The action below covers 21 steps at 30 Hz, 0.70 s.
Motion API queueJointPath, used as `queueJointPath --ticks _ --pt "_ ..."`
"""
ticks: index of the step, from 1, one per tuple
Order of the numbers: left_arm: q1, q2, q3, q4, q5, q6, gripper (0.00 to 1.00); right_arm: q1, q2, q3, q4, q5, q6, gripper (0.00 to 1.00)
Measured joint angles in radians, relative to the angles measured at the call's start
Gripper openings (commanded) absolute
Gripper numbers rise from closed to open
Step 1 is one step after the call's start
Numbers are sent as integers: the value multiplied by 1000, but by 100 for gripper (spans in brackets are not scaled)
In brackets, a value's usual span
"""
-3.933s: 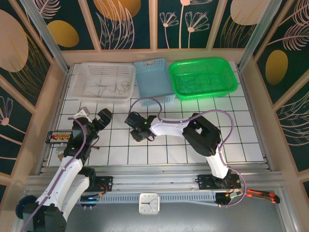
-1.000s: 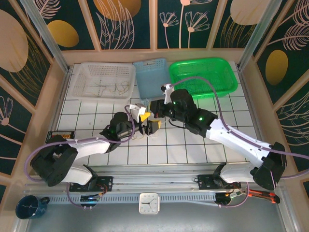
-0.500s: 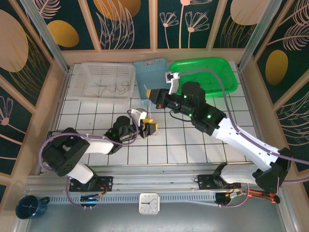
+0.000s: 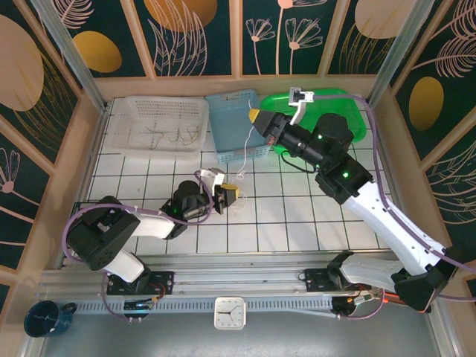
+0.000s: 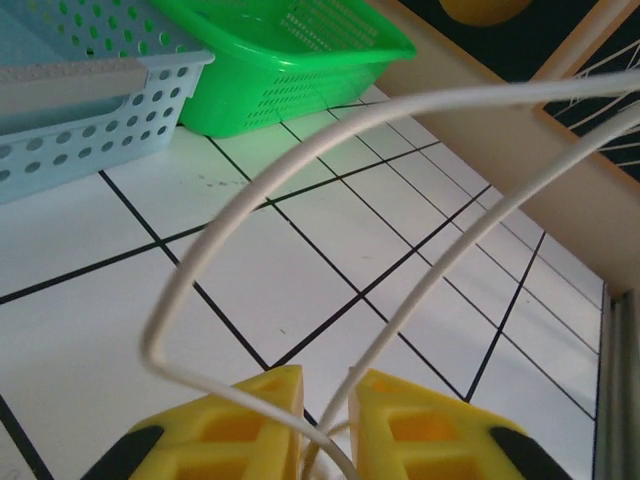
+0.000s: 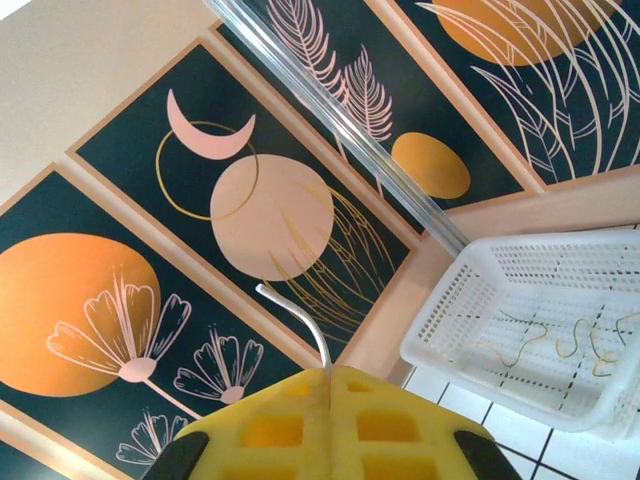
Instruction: Untangle the cables
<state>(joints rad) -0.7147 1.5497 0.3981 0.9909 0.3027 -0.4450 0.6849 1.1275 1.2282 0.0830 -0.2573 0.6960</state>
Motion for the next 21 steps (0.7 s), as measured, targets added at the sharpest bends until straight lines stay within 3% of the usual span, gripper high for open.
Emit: queueJointPath --ticks 3,6,21 --pt "0 0 0 0 0 -1 12 -10 -1 0 0 -14 3 0" --pt "0 2 0 0 -1 -5 0 -42 -6 0 -1 -27 3 0" --pt "0 6 -46 0 -16 -3 0 -369 -99 87 -10 -70 22 0"
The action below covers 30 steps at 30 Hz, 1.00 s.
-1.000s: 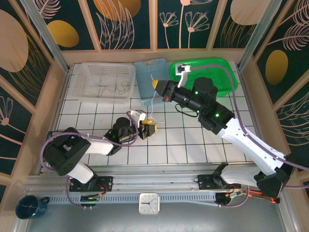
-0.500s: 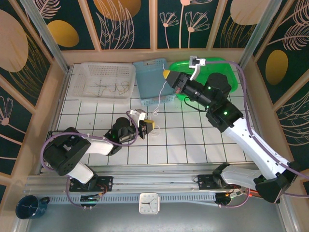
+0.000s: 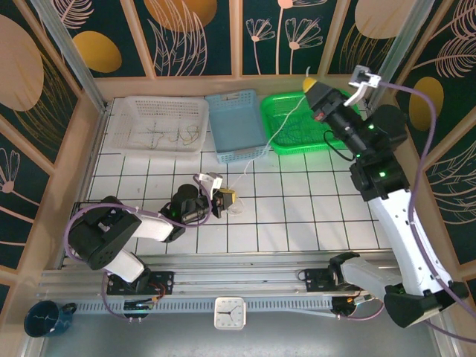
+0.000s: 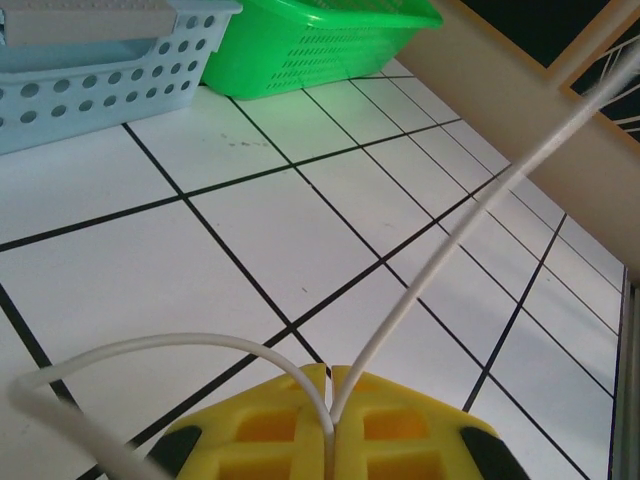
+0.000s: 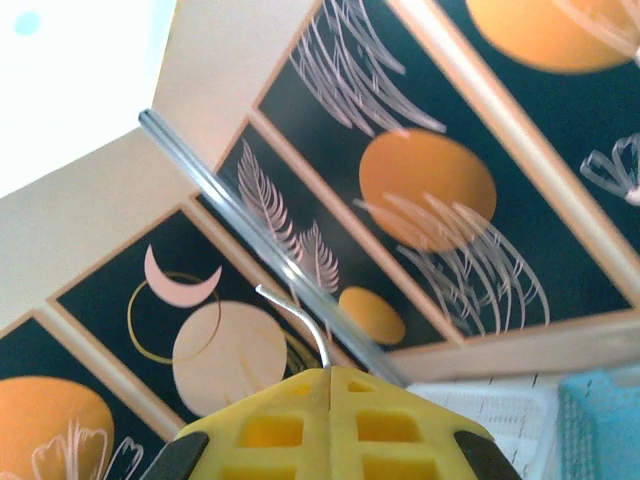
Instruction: Untangle the cables
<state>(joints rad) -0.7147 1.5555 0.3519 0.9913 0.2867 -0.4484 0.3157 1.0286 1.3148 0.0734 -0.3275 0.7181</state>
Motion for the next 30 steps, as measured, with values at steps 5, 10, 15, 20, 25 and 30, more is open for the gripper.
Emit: queueJointPath --ticks 5,10,15,20,25,30 --pt "0 0 -1 4 0 0 0 -48 -6 5 9 -35 23 0" --pt "-1 0 -1 8 1 0 0 -97 10 14 9 -63 36 0" --pt "-2 0 -1 7 0 0 17 -101 49 10 77 -138 95 0" --pt "-2 0 -1 3 0 0 26 -72 61 -28 133 -177 131 0" --pt "-2 2 -1 -1 0 -1 25 -18 98 -2 137 -196 125 0" --pt "-2 9 -1 -2 0 -1 10 30 148 87 123 -199 99 0"
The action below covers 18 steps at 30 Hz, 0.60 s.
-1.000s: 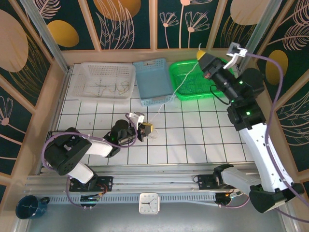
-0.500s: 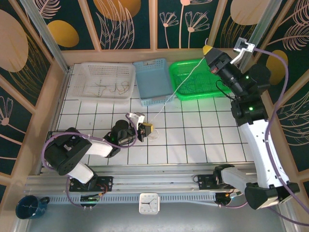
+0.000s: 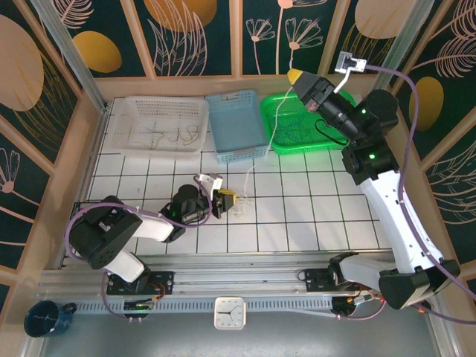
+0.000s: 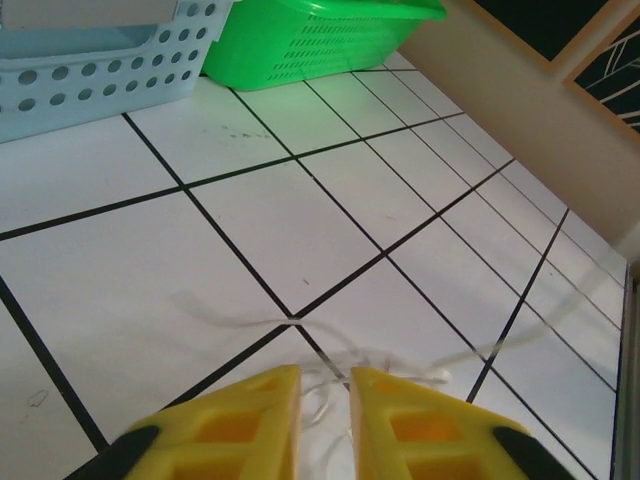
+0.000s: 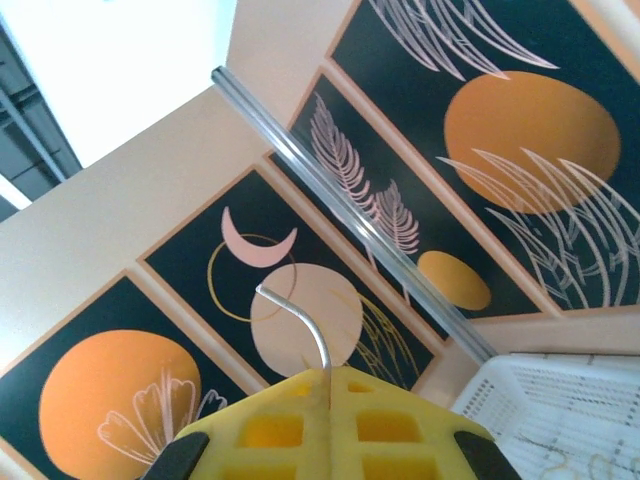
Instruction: Untangle the cables
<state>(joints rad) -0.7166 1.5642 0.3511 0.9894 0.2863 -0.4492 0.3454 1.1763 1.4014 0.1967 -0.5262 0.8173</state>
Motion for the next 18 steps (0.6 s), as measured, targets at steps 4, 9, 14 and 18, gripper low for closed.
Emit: queueJointPath --ticks 4,9,14,18 --pt "0 8 0 -2 -7 -7 5 23 20 66 -3 -8 -8 0" --pt "0 8 0 -6 -11 -10 12 25 31 112 -4 -19 -16 0" --pt "0 -9 0 -26 -18 -25 39 26 35 113 -12 -22 -27 0" --pt "0 -68 -1 -51 -26 -31 54 26 35 113 -17 -22 -27 0"
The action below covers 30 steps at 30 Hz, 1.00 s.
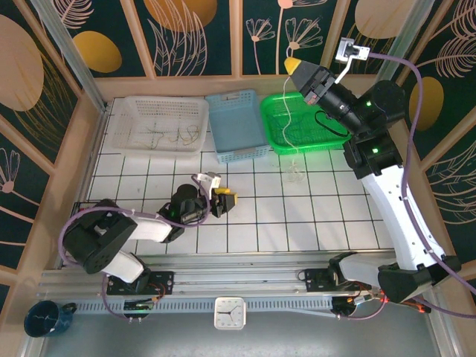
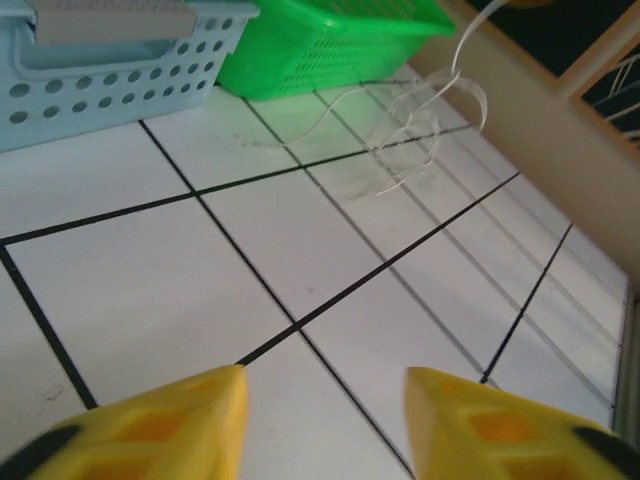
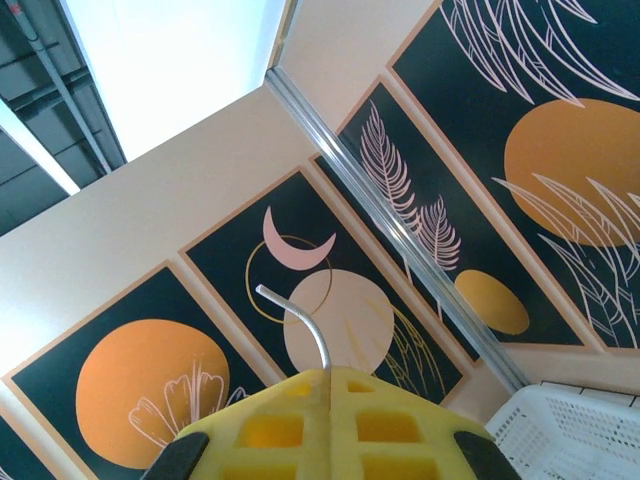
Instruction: Untangle the cables
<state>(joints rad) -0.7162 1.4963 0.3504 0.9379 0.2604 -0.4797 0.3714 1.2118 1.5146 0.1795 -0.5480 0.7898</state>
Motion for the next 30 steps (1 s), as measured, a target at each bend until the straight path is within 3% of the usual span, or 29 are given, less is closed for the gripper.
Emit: queueJointPath --ticks 9,21,30 --pt "0 -88 50 -63 48 5 69 13 0 -9 5 -3 1 0" --pt "-27 -28 254 -98 157 42 70 114 19 -24 24 -3 5 0" --pt "-60 89 269 -97 152 60 69 184 55 -24 24 -2 1 0"
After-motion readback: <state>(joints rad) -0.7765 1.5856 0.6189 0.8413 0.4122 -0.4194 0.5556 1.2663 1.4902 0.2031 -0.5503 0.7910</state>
